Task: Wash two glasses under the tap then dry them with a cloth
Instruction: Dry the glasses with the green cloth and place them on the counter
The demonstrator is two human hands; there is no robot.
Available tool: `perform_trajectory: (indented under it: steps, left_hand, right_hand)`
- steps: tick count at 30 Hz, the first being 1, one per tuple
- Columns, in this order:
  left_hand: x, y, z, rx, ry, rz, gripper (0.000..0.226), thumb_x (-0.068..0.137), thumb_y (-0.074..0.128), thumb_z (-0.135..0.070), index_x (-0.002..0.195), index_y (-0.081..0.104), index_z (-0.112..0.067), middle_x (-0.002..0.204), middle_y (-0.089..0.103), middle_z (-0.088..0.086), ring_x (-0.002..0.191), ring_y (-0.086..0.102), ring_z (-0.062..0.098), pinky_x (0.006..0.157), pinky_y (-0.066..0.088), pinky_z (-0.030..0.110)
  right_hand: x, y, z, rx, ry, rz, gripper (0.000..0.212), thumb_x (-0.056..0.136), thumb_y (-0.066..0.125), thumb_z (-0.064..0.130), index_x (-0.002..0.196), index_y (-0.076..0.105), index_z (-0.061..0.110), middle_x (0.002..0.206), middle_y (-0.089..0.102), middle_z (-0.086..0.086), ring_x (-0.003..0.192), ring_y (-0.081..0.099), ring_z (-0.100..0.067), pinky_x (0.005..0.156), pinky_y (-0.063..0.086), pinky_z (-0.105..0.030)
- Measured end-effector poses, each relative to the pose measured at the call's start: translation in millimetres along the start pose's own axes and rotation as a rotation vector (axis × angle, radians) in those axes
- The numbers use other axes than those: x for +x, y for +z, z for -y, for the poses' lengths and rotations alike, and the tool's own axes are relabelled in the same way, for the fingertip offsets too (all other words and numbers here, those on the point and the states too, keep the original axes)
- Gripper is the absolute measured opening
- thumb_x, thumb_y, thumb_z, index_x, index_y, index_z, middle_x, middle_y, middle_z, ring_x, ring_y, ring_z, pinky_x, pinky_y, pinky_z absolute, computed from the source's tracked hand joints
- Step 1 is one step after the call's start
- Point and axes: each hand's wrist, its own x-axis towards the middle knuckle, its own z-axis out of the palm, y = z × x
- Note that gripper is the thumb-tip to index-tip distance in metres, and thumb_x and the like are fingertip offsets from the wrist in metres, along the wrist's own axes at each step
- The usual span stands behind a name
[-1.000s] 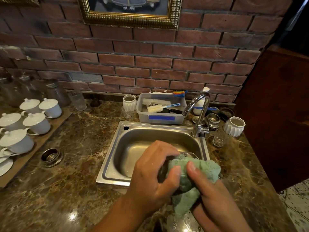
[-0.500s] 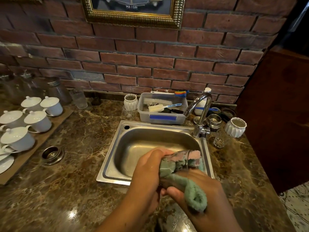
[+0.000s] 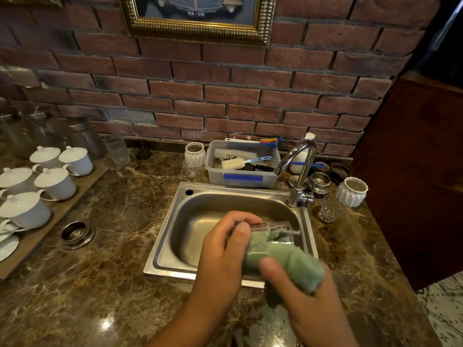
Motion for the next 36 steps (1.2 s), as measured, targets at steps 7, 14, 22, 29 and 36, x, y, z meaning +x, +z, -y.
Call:
perform_trajectory:
  steps: [7,14,22,29,36]
  left_hand:
    - [11.2,-10.5,1.4,-0.546,-0.826,0.046,0.049,0.094,0.058,-0.037,0.119,0.064,0.004,0.061,0.06,0.006,0.041,0.051,0.016,0.03,0.029,0.017]
    - [1.9,-0.5,-2.4,0.012,0.068,-0.135,0.029,0.09,0.049,-0.031,0.086,0.07,-0.011,0.083,0.072,0.007,0.076,0.069,0.024,0.061,0.057,0.038]
    - [14.3,-18.8,-2.8,0.551,0.738,0.153,0.028,0.089,0.051,-0.021,0.097,0.072,-0.003,0.096,0.069,0.006,0.09,0.066,0.02,0.073,0.054,0.036]
    - [11.5,2.1,-10.8,-0.224,-0.425,0.031,0.023,0.095,0.052,-0.028,0.093,0.07,-0.013,0.08,0.068,0.008,0.063,0.061,0.018,0.05,0.039,0.026]
    - [7.9,6.6,1.6,-0.465,-0.682,-0.112,0.019,0.087,0.062,-0.026,0.087,0.07,-0.009,0.068,0.063,0.011,0.055,0.057,0.024,0.048,0.04,0.025]
  right_hand:
    - [17.1,-18.6,-28.7,-1.175,-0.679,0.182,0.027,0.1,0.04,0.055,0.092,0.058,0.036,0.08,0.064,0.019,0.08,0.05,-0.001,0.077,0.038,-0.014]
    - [5.2,1.5,9.8,0.005,0.035,0.114,0.036,0.067,0.08,0.042,0.096,0.081,0.021,0.095,0.08,-0.002,0.088,0.075,-0.012,0.073,0.058,-0.023]
    - [8.8,-1.2,5.6,0.788,0.353,0.15,0.063,0.074,0.085,0.026,0.126,0.061,0.0,0.121,0.064,-0.033,0.108,0.066,-0.042,0.088,0.058,-0.051]
    - [11.6,-13.0,-10.7,-0.683,-0.423,0.073,0.028,0.088,0.062,0.055,0.102,0.071,0.033,0.087,0.075,0.014,0.082,0.07,-0.002,0.071,0.06,-0.027]
    - [12.9,-20.3,-16.7,-1.045,-0.445,0.267,0.036,0.095,0.049,0.061,0.089,0.072,0.035,0.083,0.07,0.019,0.082,0.059,0.0,0.077,0.053,-0.025]
